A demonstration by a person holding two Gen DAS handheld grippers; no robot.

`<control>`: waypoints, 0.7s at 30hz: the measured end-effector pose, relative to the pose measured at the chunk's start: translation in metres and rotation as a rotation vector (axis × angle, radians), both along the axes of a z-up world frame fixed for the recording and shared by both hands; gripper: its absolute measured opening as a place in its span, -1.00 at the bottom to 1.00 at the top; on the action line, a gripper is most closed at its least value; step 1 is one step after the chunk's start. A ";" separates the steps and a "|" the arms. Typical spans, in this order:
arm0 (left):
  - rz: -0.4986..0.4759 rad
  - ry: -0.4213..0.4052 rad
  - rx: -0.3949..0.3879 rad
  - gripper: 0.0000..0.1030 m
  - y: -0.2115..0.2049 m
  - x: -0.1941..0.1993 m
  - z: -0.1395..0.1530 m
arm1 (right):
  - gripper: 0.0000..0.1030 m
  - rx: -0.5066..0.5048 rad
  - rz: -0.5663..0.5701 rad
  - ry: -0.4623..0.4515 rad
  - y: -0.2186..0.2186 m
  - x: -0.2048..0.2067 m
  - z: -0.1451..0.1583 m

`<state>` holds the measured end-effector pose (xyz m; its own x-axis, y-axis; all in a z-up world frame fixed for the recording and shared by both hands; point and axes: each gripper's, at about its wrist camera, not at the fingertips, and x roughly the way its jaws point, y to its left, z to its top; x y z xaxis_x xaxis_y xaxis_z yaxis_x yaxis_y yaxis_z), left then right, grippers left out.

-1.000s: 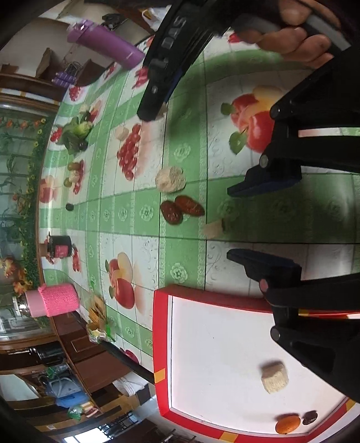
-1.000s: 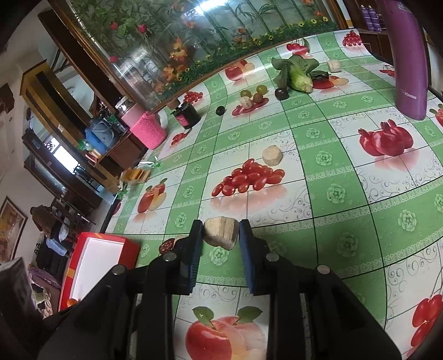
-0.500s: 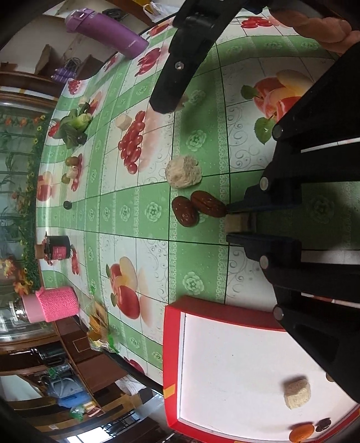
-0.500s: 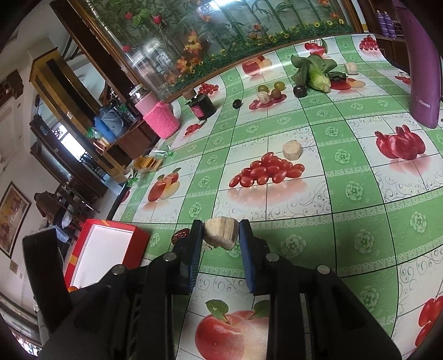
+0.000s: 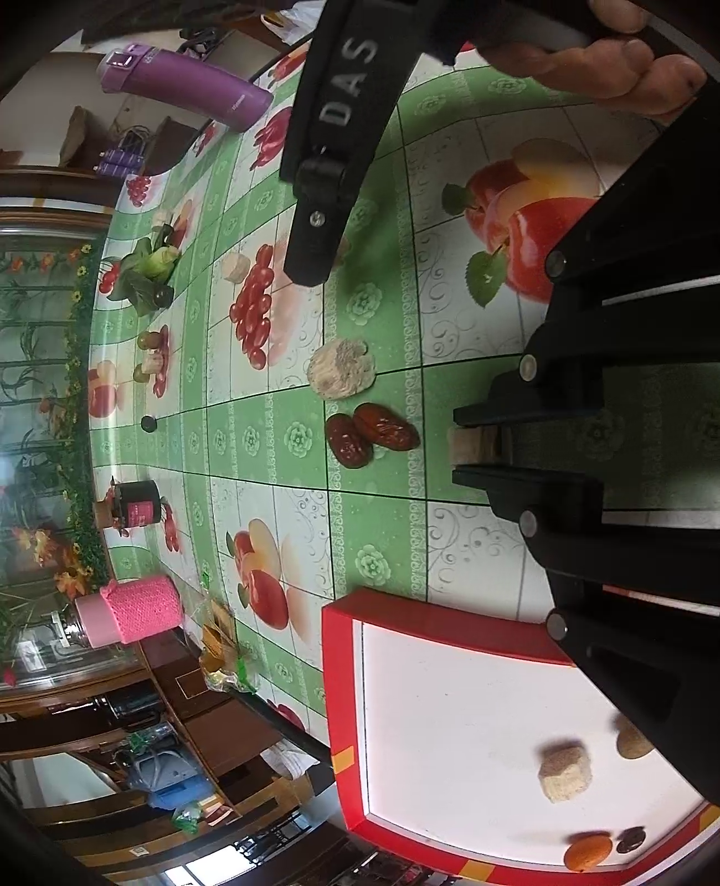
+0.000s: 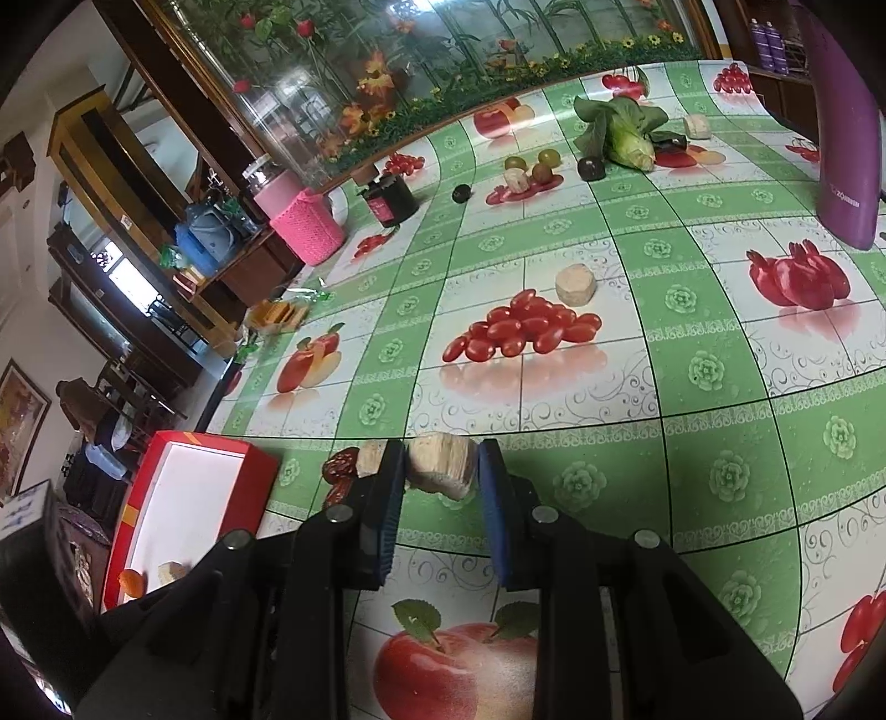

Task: Organize fruits
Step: 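Carry both beige cubes from the table over the red tray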

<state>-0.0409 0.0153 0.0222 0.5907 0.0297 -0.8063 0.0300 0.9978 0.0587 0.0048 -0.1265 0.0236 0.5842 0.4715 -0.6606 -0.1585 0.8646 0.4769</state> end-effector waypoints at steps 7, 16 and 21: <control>0.002 -0.013 -0.015 -0.76 0.001 -0.012 0.008 | -0.44 -0.022 -0.001 0.018 0.002 0.002 -0.005; 0.009 -0.039 -0.031 -0.76 0.008 -0.029 0.018 | -0.44 -0.053 0.004 0.003 0.007 0.000 -0.007; 0.013 -0.060 -0.053 -0.76 0.016 -0.042 0.026 | -0.44 -0.067 0.015 -0.026 0.011 -0.003 -0.005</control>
